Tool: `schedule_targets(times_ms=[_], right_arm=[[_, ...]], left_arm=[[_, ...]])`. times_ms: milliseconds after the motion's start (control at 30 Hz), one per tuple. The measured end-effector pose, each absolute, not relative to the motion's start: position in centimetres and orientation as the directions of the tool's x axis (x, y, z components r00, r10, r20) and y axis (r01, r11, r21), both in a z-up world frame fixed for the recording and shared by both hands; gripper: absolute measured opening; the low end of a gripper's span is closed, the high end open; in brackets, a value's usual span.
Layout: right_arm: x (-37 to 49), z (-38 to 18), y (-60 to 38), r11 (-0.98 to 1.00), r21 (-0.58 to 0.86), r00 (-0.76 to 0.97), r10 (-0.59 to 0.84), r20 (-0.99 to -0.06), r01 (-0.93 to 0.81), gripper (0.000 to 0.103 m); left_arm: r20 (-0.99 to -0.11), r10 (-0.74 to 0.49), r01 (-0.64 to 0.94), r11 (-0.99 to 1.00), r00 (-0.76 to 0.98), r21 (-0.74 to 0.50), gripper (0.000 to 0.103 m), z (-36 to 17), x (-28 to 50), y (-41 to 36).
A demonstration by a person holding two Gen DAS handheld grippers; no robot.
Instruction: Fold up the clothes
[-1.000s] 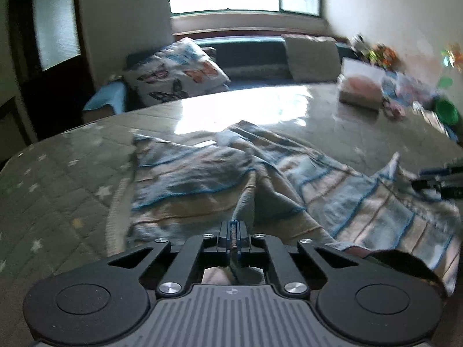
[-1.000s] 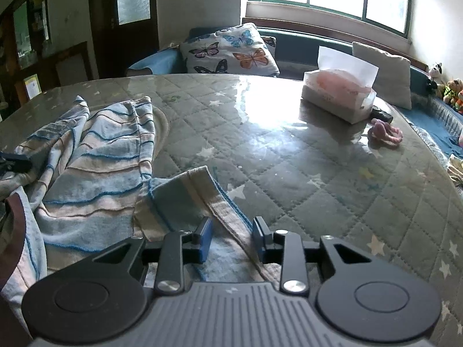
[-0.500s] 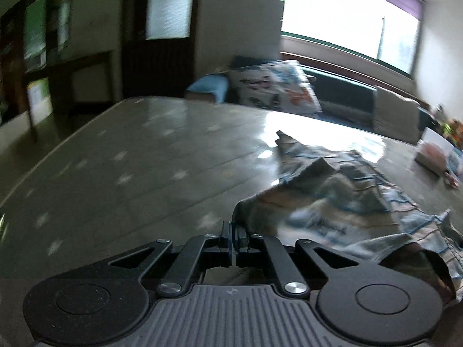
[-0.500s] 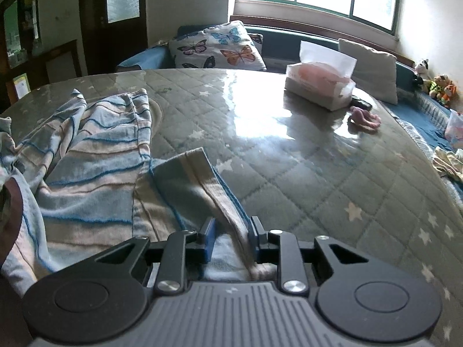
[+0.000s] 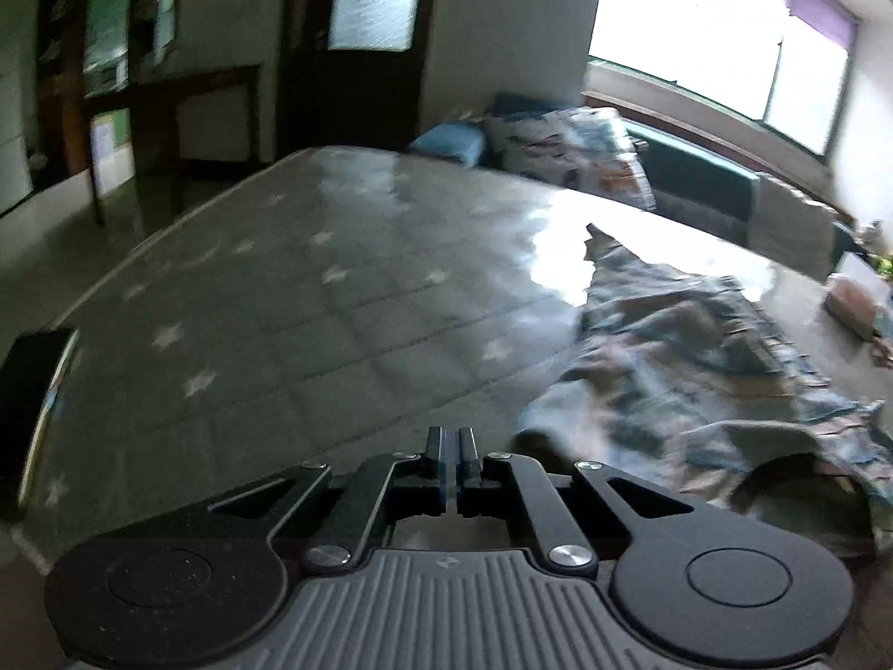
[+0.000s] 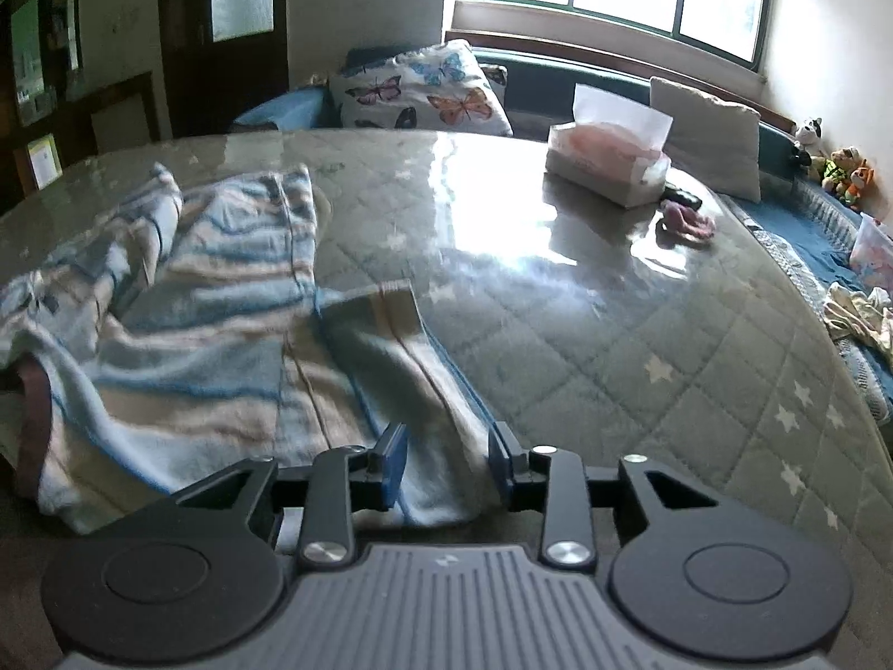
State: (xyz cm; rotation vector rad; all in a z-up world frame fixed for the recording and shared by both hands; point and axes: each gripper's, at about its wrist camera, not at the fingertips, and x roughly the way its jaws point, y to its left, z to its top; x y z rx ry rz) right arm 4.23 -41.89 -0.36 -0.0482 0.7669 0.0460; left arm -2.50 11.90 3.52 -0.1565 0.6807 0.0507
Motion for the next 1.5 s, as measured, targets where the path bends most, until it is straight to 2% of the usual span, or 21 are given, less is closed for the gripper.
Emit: schedule_targets(times_ms=[33, 67, 100, 200, 367, 400, 533, 633, 733, 767, 867, 933, 1000, 1067, 1333, 1500], right_arm=[[4.7, -0.2, -41.8, 0.998, -0.019, 0.725, 0.036, -0.688, -0.067, 0.035], [5.0, -0.1, -41.6, 0.997, -0.018, 0.728, 0.040, -0.684, -0.072, 0.037], [5.5, 0.0, -41.3, 0.996, -0.021, 0.731, 0.046, -0.681, -0.082, 0.038], [7.1, -0.1, -40.6, 0.994, -0.022, 0.729, 0.062, -0.682, -0.105, 0.043], [8.9, -0.6, -39.6, 0.992, -0.027, 0.728, 0.074, -0.681, -0.126, 0.047], [9.2, -0.7, -39.5, 0.992, -0.028, 0.728, 0.074, -0.682, -0.127, 0.051], [10.0, -0.9, -39.2, 0.990, -0.026, 0.730, 0.082, -0.678, -0.136, 0.052], [10.6, -1.2, -39.3, 0.991, -0.019, 0.732, 0.086, -0.676, -0.134, 0.056], [11.2, -1.6, -39.6, 0.992, 0.003, 0.727, 0.095, -0.680, -0.127, 0.058], [11.4, -1.8, -39.7, 0.992, 0.016, 0.724, 0.103, -0.682, -0.126, 0.057], [11.7, -2.5, -40.0, 0.991, 0.058, 0.717, 0.125, -0.686, -0.118, 0.052], [11.6, -2.5, -40.1, 0.992, 0.064, 0.723, 0.126, -0.679, -0.113, 0.039], [11.5, -2.4, -40.4, 0.992, 0.073, 0.723, 0.122, -0.680, -0.098, 0.014], [11.3, -2.3, -40.7, 0.993, 0.079, 0.726, 0.119, -0.677, -0.089, 0.008], [9.2, -1.2, -41.3, 1.000, 0.005, 0.755, 0.013, -0.656, -0.013, 0.006], [7.0, -0.9, -41.5, 0.999, -0.049, 0.746, -0.033, -0.665, 0.000, 0.004]], left_arm=[[-0.622, -0.024, -0.066, 0.990, 0.783, -0.122, 0.023, 3.9, -2.2, 11.0], [-0.613, -0.039, -0.040, 0.993, 0.789, -0.115, 0.045, 4.2, -1.9, 10.2], [-0.604, -0.053, -0.012, 0.995, 0.796, -0.103, 0.051, 4.5, -1.6, 9.3], [-0.589, -0.108, 0.088, 0.994, 0.801, -0.063, 0.056, 4.9, -0.5, 6.1], [-0.618, -0.143, 0.182, 0.983, 0.773, 0.000, 0.065, 3.8, 3.1, 2.2], [-0.628, -0.144, 0.193, 0.981, 0.765, 0.011, 0.066, 3.4, 3.7, 1.7], [-0.666, -0.079, 0.183, 0.979, 0.742, 0.087, 0.066, 1.5, 5.8, 0.4], [-0.686, -0.032, 0.156, 0.980, 0.727, 0.120, 0.065, 0.4, 6.7, 0.7], [-0.699, -0.047, 0.153, 0.984, 0.714, 0.090, 0.046, -0.1, 6.9, 1.8], [-0.700, -0.055, 0.151, 0.986, 0.712, 0.076, 0.032, -0.1, 7.0, 2.2], [-0.703, -0.061, 0.128, 0.991, 0.708, 0.044, 0.008, 0.1, 7.2, 3.4], [-0.700, -0.057, 0.104, 0.994, 0.712, 0.025, 0.006, 0.5, 7.1, 4.2], [-0.688, -0.039, 0.071, 0.997, 0.724, 0.018, 0.005, 0.9, 6.8, 5.2], [-0.680, -0.027, 0.034, 0.999, 0.733, -0.004, 0.004, 1.3, 6.6, 6.4], [-0.687, -0.027, -0.080, 0.989, 0.726, -0.123, 0.004, 2.7, 4.1, 11.8], [-0.727, -0.065, -0.049, 0.990, 0.684, -0.135, 0.005, 2.4, 1.8, 12.8]])
